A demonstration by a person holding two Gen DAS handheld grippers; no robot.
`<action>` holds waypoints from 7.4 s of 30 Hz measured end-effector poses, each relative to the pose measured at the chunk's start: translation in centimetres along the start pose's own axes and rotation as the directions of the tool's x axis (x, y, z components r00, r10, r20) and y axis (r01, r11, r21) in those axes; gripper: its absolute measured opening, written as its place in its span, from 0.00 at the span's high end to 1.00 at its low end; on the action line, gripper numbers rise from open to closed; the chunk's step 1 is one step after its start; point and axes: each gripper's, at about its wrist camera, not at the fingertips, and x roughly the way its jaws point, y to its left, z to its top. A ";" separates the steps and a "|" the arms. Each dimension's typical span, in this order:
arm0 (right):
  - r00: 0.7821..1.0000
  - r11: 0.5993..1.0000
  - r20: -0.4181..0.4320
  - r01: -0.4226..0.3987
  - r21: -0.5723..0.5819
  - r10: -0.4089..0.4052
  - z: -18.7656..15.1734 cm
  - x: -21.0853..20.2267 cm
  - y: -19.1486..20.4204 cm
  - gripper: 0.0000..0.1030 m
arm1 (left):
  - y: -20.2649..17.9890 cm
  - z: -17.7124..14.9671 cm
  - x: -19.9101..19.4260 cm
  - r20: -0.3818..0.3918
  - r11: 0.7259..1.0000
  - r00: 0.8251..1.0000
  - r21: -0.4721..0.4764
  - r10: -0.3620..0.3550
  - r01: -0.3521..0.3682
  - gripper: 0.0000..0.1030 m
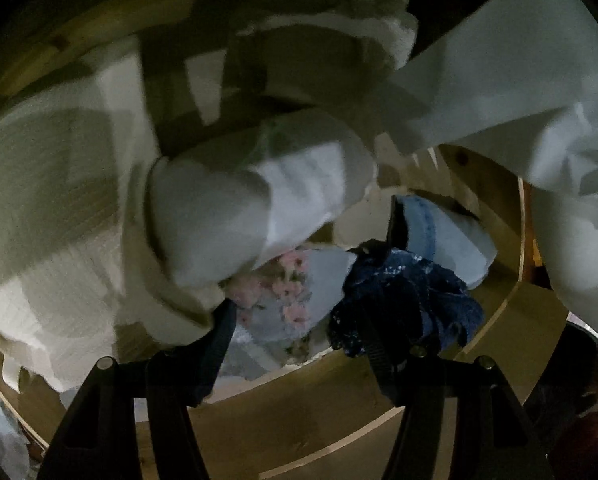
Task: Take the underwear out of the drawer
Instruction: 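Hold the white fabric with the right tool while the left tool reaches into the drawer, then grasp the pink floral underwear with the left tool and lift it, then carry the pink floral underwear into the white box and open the left tool, then carry the white fabric into the white box with the right tool while the left tool withdraws, then open the right tool and move it back into the drawer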
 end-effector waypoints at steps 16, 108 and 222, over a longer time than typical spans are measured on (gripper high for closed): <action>0.998 0.996 0.041 0.043 0.084 -0.047 0.2 -0.2 -1.0 0.85 | 3.1 -0.8 -1.4 0.068 0.985 0.997 -0.171 -0.028 0.039 0.38; 0.997 0.997 -0.035 0.070 0.027 -0.069 0.8 2.8 0.3 0.85 | 1.8 3.2 -35.1 0.576 0.887 0.674 -0.303 0.462 -0.349 0.72; 0.998 0.747 0.042 -0.003 -0.664 0.042 2.7 -3.7 21.6 0.34 | 15.0 -20.4 -19.2 0.512 0.590 0.653 -0.798 0.558 0.121 0.37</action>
